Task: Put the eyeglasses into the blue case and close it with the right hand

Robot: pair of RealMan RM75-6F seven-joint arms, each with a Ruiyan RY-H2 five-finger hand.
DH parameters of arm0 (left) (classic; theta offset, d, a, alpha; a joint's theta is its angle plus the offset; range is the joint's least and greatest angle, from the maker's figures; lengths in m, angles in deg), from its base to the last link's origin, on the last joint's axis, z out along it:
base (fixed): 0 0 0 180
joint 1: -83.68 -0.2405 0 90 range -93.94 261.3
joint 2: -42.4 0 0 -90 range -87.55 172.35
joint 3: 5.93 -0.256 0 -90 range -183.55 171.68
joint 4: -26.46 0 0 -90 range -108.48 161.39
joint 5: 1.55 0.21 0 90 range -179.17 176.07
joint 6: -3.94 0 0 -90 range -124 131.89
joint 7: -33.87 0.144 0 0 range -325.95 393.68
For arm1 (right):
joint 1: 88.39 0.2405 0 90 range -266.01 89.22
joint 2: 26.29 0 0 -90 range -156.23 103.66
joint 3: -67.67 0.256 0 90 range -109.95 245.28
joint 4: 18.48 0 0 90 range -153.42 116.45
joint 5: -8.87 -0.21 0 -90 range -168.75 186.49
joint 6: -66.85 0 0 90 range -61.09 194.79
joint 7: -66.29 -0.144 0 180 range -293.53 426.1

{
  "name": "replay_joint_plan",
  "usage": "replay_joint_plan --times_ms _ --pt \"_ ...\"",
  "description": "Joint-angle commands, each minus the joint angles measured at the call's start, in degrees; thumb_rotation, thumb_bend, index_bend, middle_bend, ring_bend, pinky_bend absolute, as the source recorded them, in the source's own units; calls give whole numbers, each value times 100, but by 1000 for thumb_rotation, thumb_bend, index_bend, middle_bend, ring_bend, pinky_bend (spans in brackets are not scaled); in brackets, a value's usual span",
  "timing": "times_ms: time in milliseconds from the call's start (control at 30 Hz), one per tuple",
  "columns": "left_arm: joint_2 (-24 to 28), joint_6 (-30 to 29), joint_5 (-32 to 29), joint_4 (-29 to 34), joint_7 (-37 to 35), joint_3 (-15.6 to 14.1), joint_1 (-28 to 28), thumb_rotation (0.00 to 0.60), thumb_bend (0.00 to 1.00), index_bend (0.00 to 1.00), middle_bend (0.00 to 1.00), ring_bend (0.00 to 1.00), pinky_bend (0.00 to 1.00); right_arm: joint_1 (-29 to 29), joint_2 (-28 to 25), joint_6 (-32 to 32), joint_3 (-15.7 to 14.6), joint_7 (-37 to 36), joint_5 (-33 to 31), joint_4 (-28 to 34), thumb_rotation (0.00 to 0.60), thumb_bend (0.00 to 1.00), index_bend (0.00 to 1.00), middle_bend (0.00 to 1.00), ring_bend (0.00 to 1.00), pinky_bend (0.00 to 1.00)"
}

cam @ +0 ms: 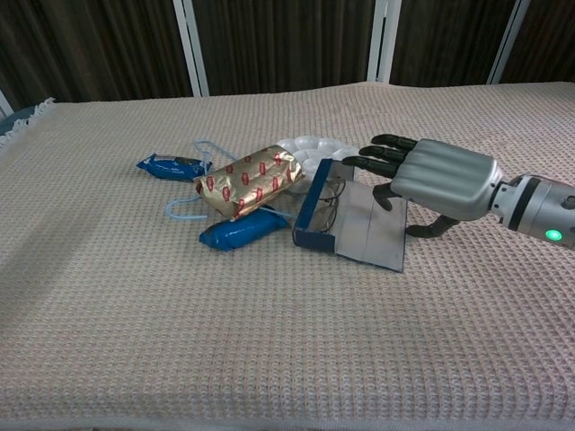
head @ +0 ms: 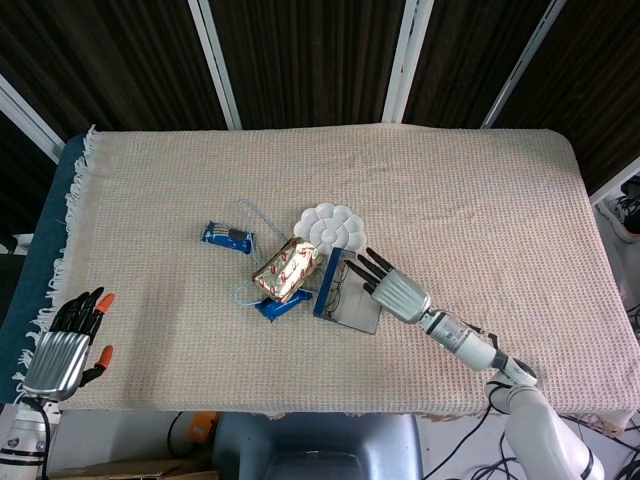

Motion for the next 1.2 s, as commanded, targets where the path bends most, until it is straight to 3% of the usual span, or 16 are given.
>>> replay_joint_plan --times_ms 33,1200 --pt "-2 1 -5 -1 6 2 0 600 386 0 0 0 132 -14 32 -14 4 1 -10 -35 600 363 584 86 0 0" --pt "-122 -62 -157 -1 323 100 -23 600 386 0 0 0 143 -58 425 -154 168 -107 -248 -439 600 366 578 86 0 0"
